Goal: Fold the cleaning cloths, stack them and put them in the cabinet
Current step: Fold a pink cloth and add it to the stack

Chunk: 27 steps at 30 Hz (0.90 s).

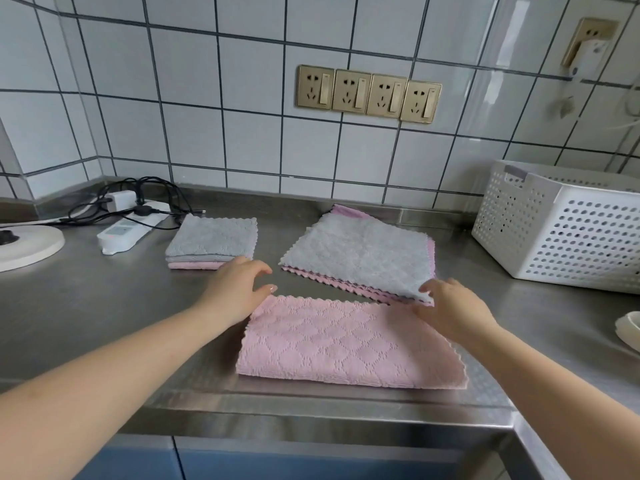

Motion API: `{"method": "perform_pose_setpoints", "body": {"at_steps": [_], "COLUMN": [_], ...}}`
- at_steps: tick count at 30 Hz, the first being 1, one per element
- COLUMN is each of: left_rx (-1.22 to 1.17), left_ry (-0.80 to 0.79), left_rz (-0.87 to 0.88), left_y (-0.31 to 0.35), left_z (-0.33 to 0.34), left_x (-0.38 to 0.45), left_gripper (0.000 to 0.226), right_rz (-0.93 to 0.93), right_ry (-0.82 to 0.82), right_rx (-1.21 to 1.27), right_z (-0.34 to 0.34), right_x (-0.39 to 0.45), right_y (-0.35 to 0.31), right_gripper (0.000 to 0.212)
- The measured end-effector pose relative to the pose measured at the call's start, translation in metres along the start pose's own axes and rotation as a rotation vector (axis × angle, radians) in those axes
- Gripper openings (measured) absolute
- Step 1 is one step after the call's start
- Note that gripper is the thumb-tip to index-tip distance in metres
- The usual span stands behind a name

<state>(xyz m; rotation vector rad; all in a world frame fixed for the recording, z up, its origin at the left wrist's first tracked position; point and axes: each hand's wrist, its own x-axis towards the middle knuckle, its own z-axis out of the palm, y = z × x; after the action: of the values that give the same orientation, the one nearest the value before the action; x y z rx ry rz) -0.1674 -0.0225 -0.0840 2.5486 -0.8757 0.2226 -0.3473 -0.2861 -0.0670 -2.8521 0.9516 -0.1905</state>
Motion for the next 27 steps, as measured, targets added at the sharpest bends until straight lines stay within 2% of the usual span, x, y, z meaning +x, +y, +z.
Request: {"method": "perform_pose_setpoints", "body": {"at_steps": [3, 5, 8, 10, 13, 15, 20, 27], "left_rx": [-0.039, -0.059, 0.084, 0.157, 0.202, 0.245, 0.254, 0.232], "left_ry": [0.022, -0.046, -0.147, -0.212, -0.294, -0.327, -0.345, -0.343], "left_rz": [0.175, 0.260, 0.315, 0.289, 0.213, 0.183, 0.100, 0.032], "left_y": [0.034, 0.064, 0.086, 0.082, 0.069, 0.063, 0.048, 0.029], "left_z": [-0.006, 0.003, 0.031, 0.045, 0.045, 0.040, 0.034, 0.026], "left_x": [-0.015, -0.029, -0.041, -0.047, -0.054, -0.054, -0.052, -0.055], "left_gripper": [0.033, 0.034, 0.038, 0.045, 0.056, 0.062, 0.071, 0.071], "right_rz": [-0.199, -0.311, -0.385, -0.363, -0.330, -0.315, -0.267, -0.137], "right_ry": [0.149, 0.103, -0.007, -0.056, -0.057, -0.090, -0.138, -0.172], "right_rx": [-0.042, 0.001, -0.016, -0.007, -0.026, -0.064, -0.108, -0.136], "right_z": [-0.003, 0.007, 0.038, 0.054, 0.061, 0.060, 0.052, 0.041], "right_x": [-0.013, -0.022, -0.033, -0.039, -0.044, -0.042, -0.041, -0.038], "right_y": [-0.026, -0.057, -0.089, -0.088, -0.072, -0.065, -0.043, -0.002], "right_gripper": [0.047, 0.046, 0.044, 0.047, 0.068, 0.061, 0.070, 0.072]}}
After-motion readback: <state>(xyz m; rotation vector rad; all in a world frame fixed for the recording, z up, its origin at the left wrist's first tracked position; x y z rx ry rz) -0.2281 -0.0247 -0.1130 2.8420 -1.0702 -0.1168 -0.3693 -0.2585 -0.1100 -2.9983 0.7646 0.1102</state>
